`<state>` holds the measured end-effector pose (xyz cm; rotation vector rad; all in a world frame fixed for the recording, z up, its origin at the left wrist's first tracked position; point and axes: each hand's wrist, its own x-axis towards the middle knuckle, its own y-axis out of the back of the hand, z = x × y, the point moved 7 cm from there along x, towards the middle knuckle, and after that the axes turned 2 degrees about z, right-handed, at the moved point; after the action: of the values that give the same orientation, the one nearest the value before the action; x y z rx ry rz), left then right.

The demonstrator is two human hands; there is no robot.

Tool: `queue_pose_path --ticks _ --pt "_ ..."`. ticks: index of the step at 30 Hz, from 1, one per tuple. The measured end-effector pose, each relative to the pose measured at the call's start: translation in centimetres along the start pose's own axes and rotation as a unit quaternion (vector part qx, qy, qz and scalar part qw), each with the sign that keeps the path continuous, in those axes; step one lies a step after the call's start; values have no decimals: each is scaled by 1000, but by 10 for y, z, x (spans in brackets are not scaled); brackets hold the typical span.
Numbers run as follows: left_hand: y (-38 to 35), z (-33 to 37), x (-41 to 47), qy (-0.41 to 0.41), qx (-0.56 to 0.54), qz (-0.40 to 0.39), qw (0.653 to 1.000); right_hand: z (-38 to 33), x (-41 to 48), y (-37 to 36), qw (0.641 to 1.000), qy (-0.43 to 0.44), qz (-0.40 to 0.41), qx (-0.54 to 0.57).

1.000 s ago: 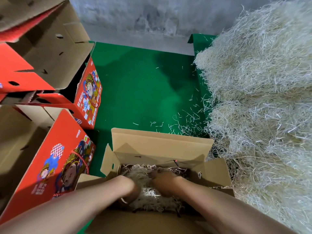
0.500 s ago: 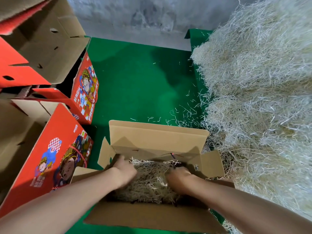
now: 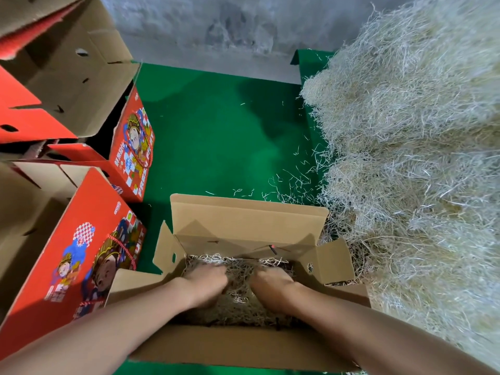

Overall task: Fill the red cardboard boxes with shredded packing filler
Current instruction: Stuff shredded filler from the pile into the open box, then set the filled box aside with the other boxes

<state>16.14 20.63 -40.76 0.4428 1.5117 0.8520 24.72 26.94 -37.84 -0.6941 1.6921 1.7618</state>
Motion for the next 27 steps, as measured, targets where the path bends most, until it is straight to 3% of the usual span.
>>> queue_pose_path --ticks 1,2,5,7,10,12,15,18,20,21,22,23,25,27 --pt "9 3 0 -18 -7 40 999 3 2 2 1000 -12 19 2" --pt "10 4 -2 -34 3 26 999 7 2 -4 1000 -15 -1 -14" --pt "-9 -16 -18 7 28 -160 987 24 -6 -33 990 -16 -133 -35" --pt "-4 -18 -26 17 16 -173 985 27 -10 -28 992 -17 -127 -23" --pt "29 -8 -27 -24 6 -36 999 27 -20 13 997 -42 14 69" --pt "49 -2 -28 -24 -22 40 999 27 -35 43 990 -35 122 69" --pt "81 -2 -38 23 -98 150 984 29 -66 77 952 -28 296 68" --pt "92 -2 -48 47 -173 185 966 30 -98 101 888 -16 450 93" --pt "96 5 -55 20 -167 190 967 35 -125 118 798 -14 596 87" --pt "98 9 -60 5 -161 189 969 41 -134 124 767 -40 636 72" --pt "99 14 -65 -8 -163 189 968 49 -137 128 761 -80 641 60" --pt "102 18 -69 -23 -176 194 965 60 -134 130 780 -122 611 59" --pt "109 30 -81 -56 -215 204 954 83 -120 125 854 -194 476 83" --pt "114 43 -90 -77 -221 208 950 94 -112 119 895 -227 375 84"
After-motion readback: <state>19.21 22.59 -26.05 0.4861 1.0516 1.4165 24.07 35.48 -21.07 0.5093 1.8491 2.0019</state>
